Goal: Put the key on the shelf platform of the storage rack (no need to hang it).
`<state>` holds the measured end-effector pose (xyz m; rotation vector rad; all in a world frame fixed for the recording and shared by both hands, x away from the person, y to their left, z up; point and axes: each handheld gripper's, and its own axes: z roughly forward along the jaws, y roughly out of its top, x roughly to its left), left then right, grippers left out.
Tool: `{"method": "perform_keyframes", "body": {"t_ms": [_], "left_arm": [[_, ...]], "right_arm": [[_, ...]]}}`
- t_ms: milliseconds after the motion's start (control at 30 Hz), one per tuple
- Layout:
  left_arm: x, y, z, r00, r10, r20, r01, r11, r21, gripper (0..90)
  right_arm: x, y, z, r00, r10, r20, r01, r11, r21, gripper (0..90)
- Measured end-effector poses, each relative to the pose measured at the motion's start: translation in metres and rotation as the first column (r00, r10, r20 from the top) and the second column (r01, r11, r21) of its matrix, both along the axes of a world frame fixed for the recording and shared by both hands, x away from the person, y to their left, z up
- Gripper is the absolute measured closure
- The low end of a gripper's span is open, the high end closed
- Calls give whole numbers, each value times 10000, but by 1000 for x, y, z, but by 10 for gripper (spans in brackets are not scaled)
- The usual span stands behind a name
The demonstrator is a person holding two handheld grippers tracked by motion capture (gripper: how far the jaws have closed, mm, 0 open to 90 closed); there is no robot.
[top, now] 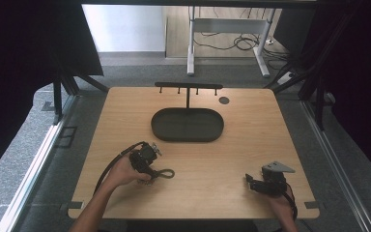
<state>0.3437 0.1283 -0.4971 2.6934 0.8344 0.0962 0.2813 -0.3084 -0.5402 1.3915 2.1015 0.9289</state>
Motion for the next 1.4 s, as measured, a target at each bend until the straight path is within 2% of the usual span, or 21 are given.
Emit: {"method": "perform_keyframes", "body": {"t_ms": [233,400,867,967,1100,1267,1400], "left_arm": [[0,-1,-1,9999,-78,-130,79,10000,14,409],[-1,-2,-1,9997,-179,-190,189,9986,503,412],[-2,-3,-6,9992,-138,-363,172,9954,946,490],[-2,-3,-6,9990,-124,-433,160,9963,844,523],[-2,-2,-5,9985,-101,-537,139,9974,712,648],[2,2,-4,9985,10,-539,26,9977,677,665],[1,5,8,9997,30,-255,-16,9985,548,668]], "right_arm": [[0,0,0,10000,2,-1,-2,10000,4,263],[0,0,0,10000,5,-4,-5,10000,8,262],[0,0,0,10000,9,-2,-9,10000,12,262],[0,0,0,10000,9,-6,-9,10000,8,261],[0,0,0,10000,8,-5,-8,10000,6,261],[0,0,0,10000,22,5,-22,10000,9,261],[0,0,0,10000,13,-5,-13,10000,31,261]]}}
